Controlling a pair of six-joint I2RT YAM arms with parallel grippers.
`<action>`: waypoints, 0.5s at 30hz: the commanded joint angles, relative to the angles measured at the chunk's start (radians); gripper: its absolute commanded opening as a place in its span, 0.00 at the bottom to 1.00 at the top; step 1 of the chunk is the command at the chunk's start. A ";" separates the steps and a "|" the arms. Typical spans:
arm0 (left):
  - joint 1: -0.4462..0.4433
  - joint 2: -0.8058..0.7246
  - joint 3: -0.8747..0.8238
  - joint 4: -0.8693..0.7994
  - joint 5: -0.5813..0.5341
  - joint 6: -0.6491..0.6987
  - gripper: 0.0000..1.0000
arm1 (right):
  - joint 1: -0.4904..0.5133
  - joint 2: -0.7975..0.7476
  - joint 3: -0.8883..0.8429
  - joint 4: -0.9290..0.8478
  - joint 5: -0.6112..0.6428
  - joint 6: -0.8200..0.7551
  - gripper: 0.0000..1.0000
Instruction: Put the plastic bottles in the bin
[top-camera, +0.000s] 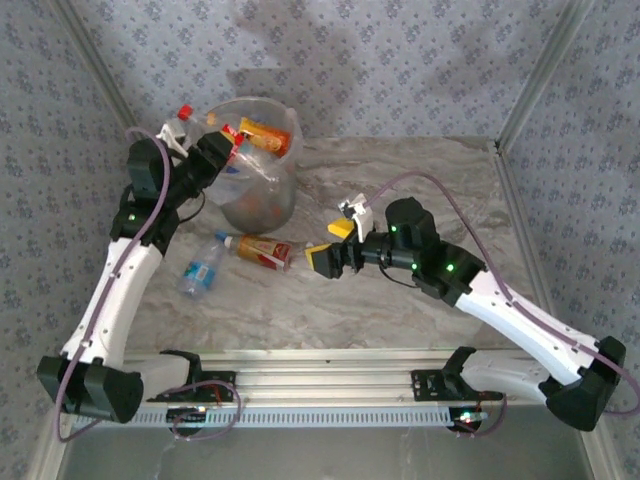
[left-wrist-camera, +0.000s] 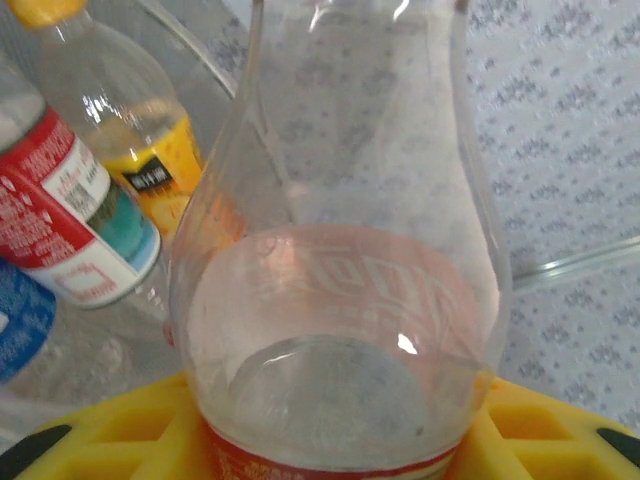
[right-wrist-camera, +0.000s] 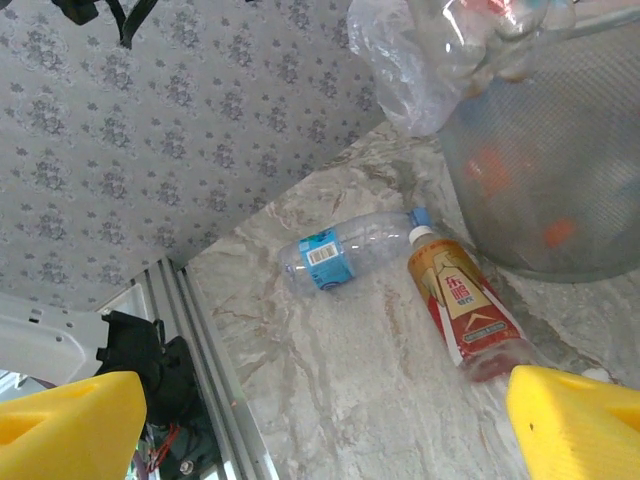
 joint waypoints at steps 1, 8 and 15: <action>0.018 0.028 0.061 0.079 -0.076 -0.021 0.47 | -0.013 -0.029 -0.025 -0.036 0.037 -0.006 0.95; 0.025 0.096 0.055 0.177 -0.172 -0.072 0.47 | -0.029 -0.056 -0.044 -0.045 0.044 -0.007 0.95; 0.021 0.136 0.056 0.179 -0.201 -0.071 0.48 | -0.048 -0.076 -0.053 -0.061 0.045 -0.008 0.95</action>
